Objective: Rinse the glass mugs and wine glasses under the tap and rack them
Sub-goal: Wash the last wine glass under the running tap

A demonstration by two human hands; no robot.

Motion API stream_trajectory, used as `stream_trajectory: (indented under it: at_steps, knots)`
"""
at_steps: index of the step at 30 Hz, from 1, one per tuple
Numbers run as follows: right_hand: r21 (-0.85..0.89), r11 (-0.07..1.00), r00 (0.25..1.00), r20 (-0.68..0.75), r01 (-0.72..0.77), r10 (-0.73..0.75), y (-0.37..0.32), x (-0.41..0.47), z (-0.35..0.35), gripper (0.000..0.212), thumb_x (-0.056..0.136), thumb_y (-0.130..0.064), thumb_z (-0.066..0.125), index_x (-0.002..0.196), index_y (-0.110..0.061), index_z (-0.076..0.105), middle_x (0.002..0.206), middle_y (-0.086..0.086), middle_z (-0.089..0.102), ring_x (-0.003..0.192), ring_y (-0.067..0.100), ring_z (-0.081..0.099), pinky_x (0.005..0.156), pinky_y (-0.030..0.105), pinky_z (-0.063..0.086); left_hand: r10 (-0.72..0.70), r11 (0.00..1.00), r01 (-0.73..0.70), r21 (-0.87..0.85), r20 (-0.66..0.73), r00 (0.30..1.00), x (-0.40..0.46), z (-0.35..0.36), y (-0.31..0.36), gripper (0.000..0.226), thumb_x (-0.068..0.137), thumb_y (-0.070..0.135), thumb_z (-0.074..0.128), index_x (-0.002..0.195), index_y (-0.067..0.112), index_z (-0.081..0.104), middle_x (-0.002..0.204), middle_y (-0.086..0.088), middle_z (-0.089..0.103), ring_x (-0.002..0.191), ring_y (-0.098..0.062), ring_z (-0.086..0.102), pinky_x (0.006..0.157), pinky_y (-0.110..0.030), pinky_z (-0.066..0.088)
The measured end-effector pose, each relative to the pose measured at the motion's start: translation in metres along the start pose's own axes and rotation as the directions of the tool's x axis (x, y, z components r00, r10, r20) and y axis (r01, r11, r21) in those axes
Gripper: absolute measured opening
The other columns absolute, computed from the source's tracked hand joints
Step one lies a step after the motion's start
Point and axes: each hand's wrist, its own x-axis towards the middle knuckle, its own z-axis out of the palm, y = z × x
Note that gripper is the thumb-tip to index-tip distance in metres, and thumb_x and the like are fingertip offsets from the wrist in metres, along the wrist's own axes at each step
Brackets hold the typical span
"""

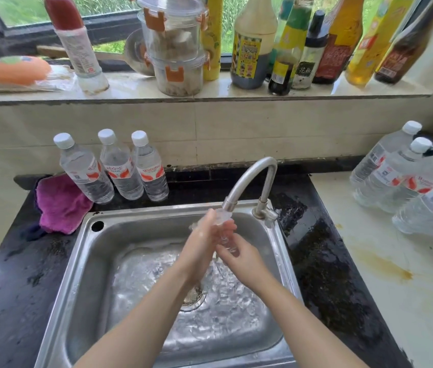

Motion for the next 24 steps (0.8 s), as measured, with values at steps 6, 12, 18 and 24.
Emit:
stream_trajectory:
  at_steps: [6,12,18,24]
  knots:
    - [0.129,0.991,0.999,-0.013,-0.031,0.033,0.013,-0.006,0.006,0.033,0.087,-0.047,0.060,0.115,-0.029,0.058,0.106,-0.010,0.068,0.098,0.002,0.063,0.081,0.019,0.049,0.197,0.795,-0.242,0.556,0.141,0.970,-0.006,-0.019,-0.007,0.018,0.094,0.016,0.053,0.091,0.014,0.070,0.089,0.001,0.073,0.084,-0.007,0.067,0.078,-0.023,0.051]
    - [-0.049,0.997,0.991,-0.115,0.058,-0.064,-0.004,0.002,0.003,0.030,0.085,-0.050,0.062,0.106,-0.030,0.056,0.104,-0.015,0.059,0.096,-0.005,0.055,0.073,0.012,0.043,0.272,0.781,-0.295,0.550,0.125,0.954,0.000,-0.024,-0.001,0.017,0.091,0.015,0.058,0.084,0.008,0.072,0.081,-0.004,0.073,0.079,-0.014,0.067,0.075,-0.030,0.051]
    - [0.075,0.981,0.979,-0.118,0.176,-0.167,-0.014,0.020,0.002,0.033,0.089,-0.038,0.061,0.119,-0.025,0.056,0.118,-0.009,0.055,0.108,0.002,0.055,0.091,0.019,0.045,0.211,0.977,-0.214,0.008,-0.210,0.955,-0.008,-0.034,0.003,0.017,0.089,0.014,0.061,0.092,0.000,0.070,0.076,-0.006,0.072,0.075,-0.021,0.070,0.067,-0.030,0.057]
    - [0.165,0.983,0.988,-0.148,0.080,-0.055,0.006,0.013,-0.009,0.024,0.099,-0.035,0.044,0.099,-0.030,0.067,0.098,-0.012,0.070,0.099,0.004,0.063,0.084,0.019,0.049,0.143,0.986,-0.157,-0.058,-0.190,0.971,-0.009,-0.031,-0.010,0.019,0.089,0.017,0.060,0.094,0.001,0.069,0.084,-0.006,0.073,0.084,-0.019,0.070,0.081,-0.035,0.056]
